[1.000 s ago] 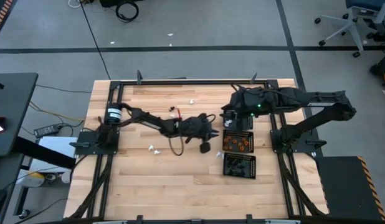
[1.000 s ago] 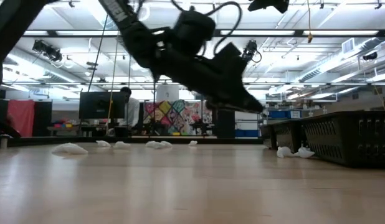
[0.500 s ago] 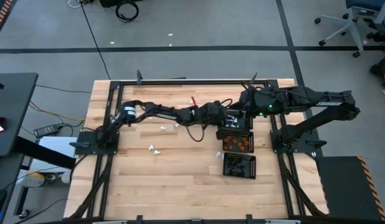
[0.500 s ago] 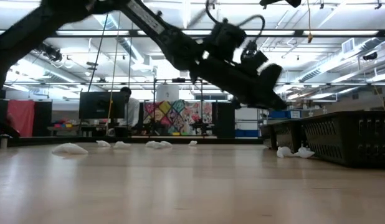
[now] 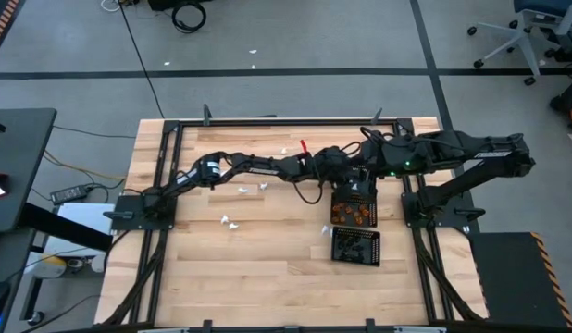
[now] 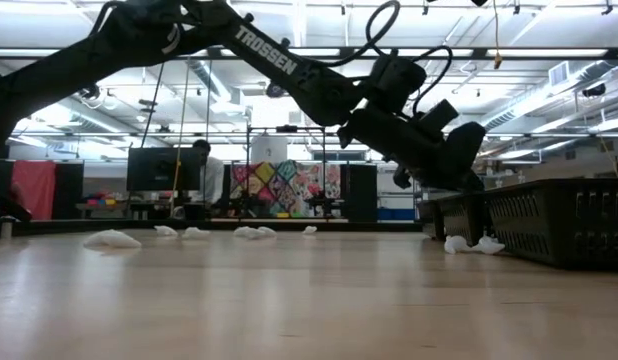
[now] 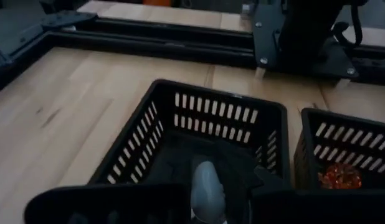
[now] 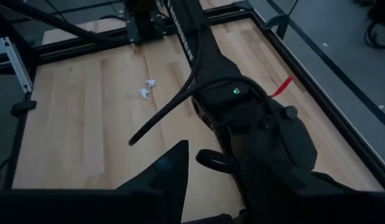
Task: Sort Halloween decoration
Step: Put the white ghost toy into the top black bin, then put the white ghost toy into the top right black bin
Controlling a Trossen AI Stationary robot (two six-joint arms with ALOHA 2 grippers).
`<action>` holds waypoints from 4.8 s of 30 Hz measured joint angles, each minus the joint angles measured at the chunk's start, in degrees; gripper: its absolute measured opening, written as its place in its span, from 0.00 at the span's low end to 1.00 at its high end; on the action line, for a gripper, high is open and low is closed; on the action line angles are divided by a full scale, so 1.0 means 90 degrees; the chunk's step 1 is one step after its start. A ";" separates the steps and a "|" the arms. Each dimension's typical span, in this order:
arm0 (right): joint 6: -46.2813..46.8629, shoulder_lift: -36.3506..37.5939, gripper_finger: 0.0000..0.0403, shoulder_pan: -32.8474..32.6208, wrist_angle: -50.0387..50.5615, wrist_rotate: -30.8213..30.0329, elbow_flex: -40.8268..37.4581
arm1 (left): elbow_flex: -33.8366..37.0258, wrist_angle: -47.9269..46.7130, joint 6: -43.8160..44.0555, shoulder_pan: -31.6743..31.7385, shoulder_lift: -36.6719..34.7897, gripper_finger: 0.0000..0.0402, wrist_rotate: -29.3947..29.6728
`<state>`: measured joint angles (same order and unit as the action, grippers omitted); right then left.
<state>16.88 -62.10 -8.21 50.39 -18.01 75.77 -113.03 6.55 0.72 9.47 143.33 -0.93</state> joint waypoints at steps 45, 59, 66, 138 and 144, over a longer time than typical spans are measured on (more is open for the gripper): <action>-0.0824 0.0000 0.37 -0.0118 -0.0666 -0.0988 0.0000 | 0.0118 -0.5842 -0.1237 -0.0618 -0.2414 0.29 0.0685; -0.1060 -0.0849 0.37 -0.0208 -0.1803 -0.0179 0.0000 | 0.4426 -0.5403 -0.0291 -0.0683 -0.6146 0.29 0.0686; -0.1068 -0.2084 0.37 0.0053 -0.2923 0.0170 -0.0001 | 0.5846 -0.5257 0.0440 -0.0917 -0.7834 0.29 0.0710; -0.1269 -0.8615 0.63 0.1848 -0.8625 0.2290 0.1693 | 0.7402 -0.5859 0.2251 -0.1144 -1.2303 0.29 0.1819; -0.1683 -0.8615 0.60 0.1884 -0.9026 0.2476 0.1282 | 0.7401 -0.5859 0.2336 -0.1145 -1.2303 0.29 0.1863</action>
<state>1.74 -139.63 8.75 -30.84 4.27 87.31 -46.42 -46.17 21.75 -0.83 32.60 15.84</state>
